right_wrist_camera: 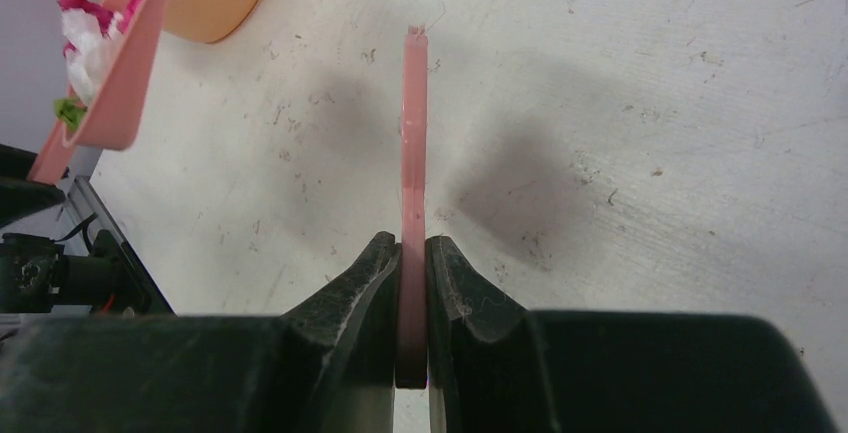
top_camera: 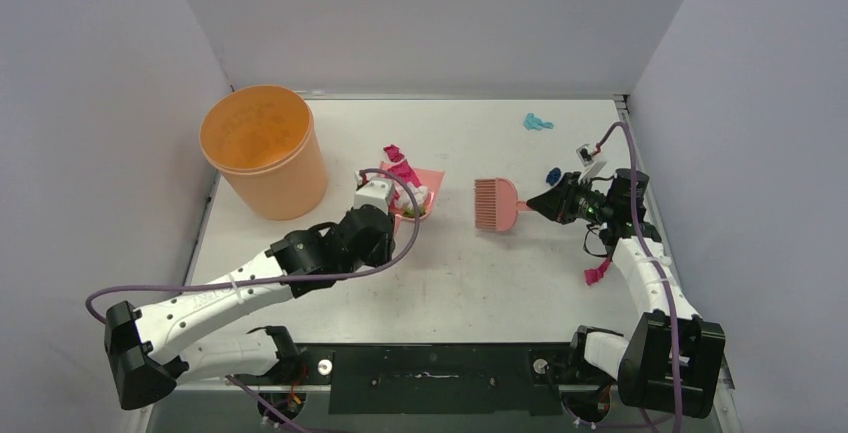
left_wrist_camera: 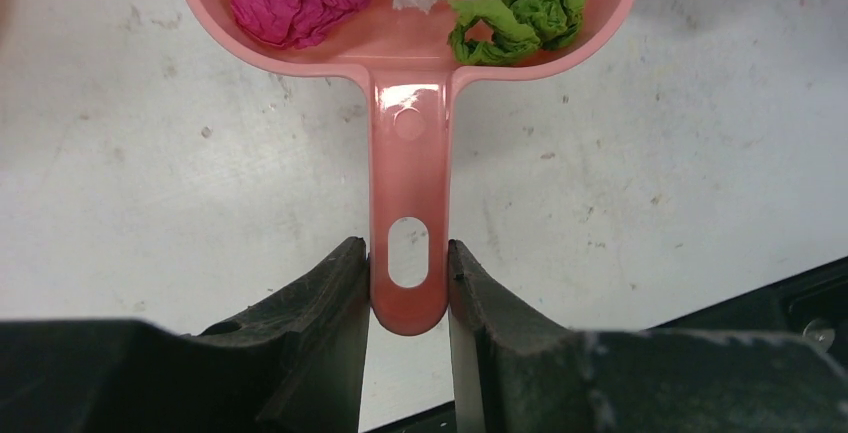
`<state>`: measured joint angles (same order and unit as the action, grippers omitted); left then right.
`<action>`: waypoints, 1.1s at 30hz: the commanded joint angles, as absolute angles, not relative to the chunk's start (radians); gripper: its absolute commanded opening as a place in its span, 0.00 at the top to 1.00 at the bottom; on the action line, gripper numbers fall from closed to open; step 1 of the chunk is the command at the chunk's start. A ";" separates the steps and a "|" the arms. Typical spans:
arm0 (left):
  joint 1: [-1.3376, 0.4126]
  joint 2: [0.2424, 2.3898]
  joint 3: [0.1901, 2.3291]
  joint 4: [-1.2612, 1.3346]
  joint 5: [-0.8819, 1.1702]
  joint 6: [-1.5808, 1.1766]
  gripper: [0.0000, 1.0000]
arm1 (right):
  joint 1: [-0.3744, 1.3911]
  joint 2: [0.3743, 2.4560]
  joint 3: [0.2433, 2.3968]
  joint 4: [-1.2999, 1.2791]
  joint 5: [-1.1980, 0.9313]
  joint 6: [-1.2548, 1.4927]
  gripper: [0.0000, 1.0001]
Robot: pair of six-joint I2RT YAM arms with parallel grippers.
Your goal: Sweep away the paper scraps from the table
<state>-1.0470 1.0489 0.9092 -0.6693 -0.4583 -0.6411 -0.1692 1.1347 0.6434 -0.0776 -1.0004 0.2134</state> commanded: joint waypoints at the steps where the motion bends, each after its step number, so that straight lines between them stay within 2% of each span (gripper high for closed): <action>1: -0.960 1.088 1.047 -0.686 -0.406 -0.529 1.00 | -0.167 1.088 0.676 -0.037 -1.017 0.173 0.95; 12: -0.692 1.100 1.251 -0.669 -0.228 -0.483 1.00 | -0.167 1.069 0.681 -0.061 -0.991 0.151 0.95; 17: -0.542 1.087 1.295 -0.620 -0.087 -0.525 1.00 | -0.167 1.083 0.695 -0.082 -0.991 0.134 0.95; 27: -0.121 1.031 1.159 -0.330 0.345 -0.774 1.00 | -0.167 1.065 0.697 -0.095 -0.988 0.123 0.95; 33: 0.039 0.977 1.034 -0.082 0.463 -1.008 1.00 | -0.168 1.063 0.696 -0.097 -0.989 0.119 0.95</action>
<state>-0.0326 1.0286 1.0794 -0.3435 0.3199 -0.8215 -0.1692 1.0954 0.6506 -0.1364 -0.9817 0.1429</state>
